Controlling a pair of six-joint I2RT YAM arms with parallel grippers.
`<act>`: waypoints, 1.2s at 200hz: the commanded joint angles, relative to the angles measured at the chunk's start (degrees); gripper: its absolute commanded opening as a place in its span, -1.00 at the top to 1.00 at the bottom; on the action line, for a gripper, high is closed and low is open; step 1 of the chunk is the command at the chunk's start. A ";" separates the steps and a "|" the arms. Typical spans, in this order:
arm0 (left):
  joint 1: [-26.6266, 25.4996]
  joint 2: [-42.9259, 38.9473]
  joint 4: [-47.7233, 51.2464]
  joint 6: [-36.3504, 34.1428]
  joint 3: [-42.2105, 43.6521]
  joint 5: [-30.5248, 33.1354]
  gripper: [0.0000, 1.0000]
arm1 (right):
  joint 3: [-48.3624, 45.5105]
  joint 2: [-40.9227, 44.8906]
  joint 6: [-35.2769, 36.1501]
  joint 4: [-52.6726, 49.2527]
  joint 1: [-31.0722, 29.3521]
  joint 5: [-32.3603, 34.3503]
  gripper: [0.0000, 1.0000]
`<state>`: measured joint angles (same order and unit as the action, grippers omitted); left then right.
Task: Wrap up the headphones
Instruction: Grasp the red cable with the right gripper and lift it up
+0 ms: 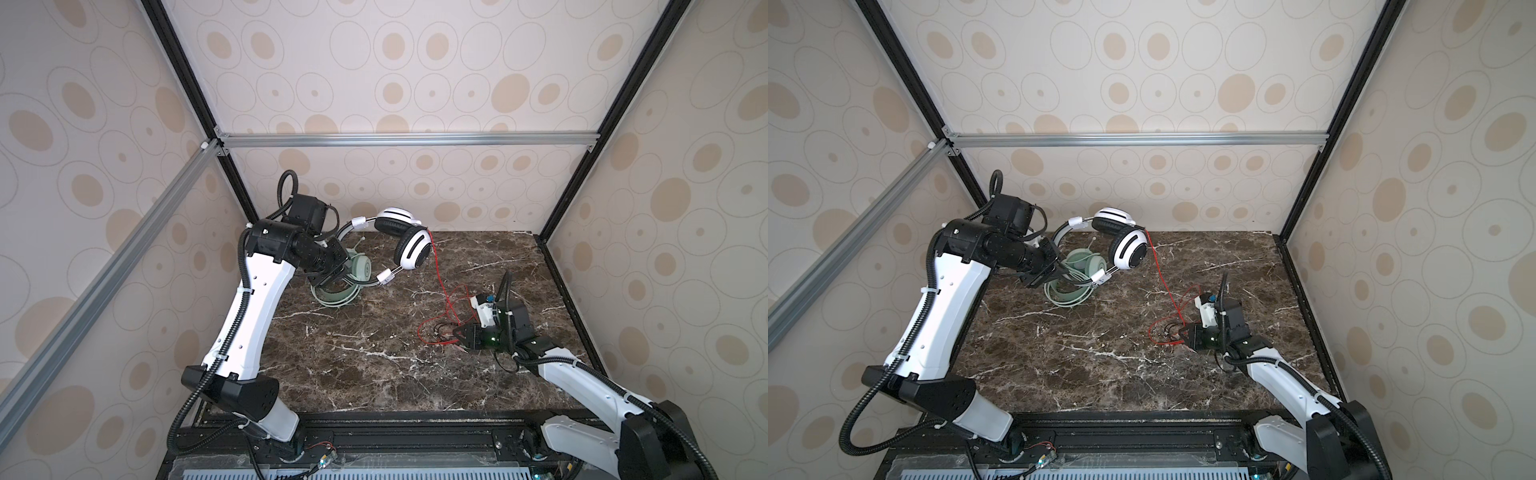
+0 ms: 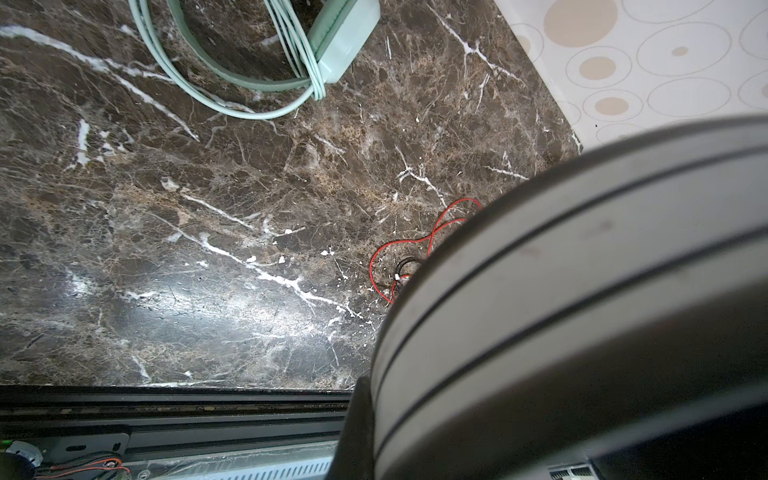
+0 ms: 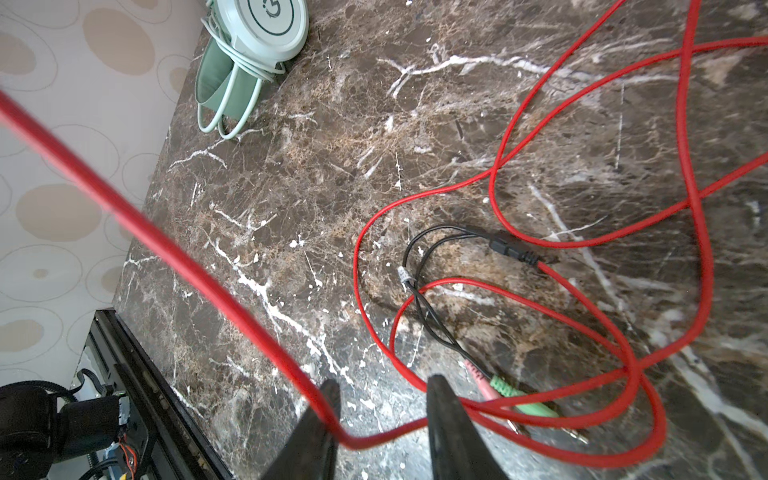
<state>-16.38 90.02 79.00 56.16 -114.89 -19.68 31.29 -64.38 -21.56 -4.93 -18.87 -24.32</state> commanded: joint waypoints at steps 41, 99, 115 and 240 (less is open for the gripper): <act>0.61 -1.86 -1.13 0.40 -0.94 -2.19 1.00 | 4.54 -1.51 1.76 -5.37 -2.73 5.63 1.00; 0.65 -5.45 -5.30 0.30 6.54 -2.47 1.00 | 25.13 8.83 9.45 -26.97 -2.75 50.90 1.00; 0.75 -6.42 -6.56 0.44 8.16 -2.91 1.00 | 31.62 7.65 11.96 -25.66 -2.89 49.92 1.00; 1.05 0.88 -1.26 -8.47 12.49 13.82 1.00 | 46.70 5.50 24.81 -30.13 -11.28 41.28 1.00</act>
<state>-15.77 87.48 77.36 52.47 -104.31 -11.81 83.72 -63.26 -2.50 -33.65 -25.23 17.12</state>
